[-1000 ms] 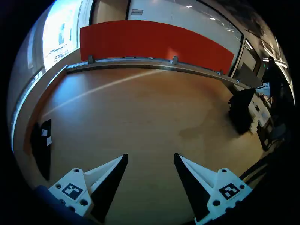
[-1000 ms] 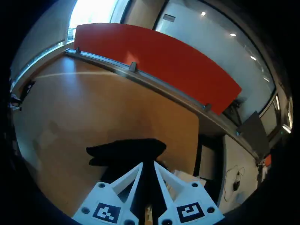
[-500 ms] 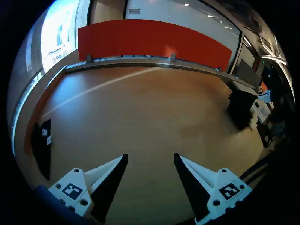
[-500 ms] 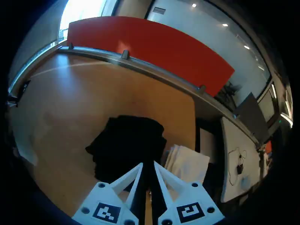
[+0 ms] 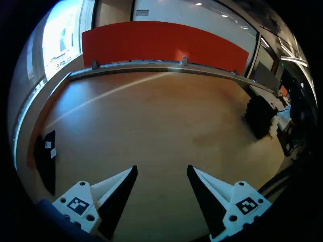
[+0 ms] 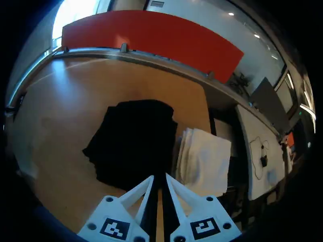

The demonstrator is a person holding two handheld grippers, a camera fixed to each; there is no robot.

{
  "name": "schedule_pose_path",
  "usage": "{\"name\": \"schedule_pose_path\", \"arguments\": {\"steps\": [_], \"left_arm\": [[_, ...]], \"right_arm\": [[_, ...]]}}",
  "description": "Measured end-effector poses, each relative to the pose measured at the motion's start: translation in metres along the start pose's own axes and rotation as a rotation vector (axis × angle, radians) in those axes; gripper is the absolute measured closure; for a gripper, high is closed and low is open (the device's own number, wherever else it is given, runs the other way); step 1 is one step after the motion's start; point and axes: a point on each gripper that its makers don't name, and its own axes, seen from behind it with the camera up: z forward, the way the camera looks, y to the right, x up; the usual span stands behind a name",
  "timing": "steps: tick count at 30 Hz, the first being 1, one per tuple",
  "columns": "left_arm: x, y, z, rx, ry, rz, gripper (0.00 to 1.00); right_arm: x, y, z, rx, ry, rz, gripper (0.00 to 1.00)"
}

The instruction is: Fold towel

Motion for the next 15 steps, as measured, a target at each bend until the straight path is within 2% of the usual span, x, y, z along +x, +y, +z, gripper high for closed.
{"name": "schedule_pose_path", "arguments": {"steps": [6,15], "left_arm": [[-0.001,0.001,0.0,0.004,-0.005,0.004,0.09],[0.001,-0.001,0.0,0.012,-0.007,0.007,0.09]], "right_arm": [[-0.022,-0.004,0.015,0.004,-0.032,0.045,0.95],[-0.041,-0.007,0.031,0.01,-0.074,0.081,0.95]]}}
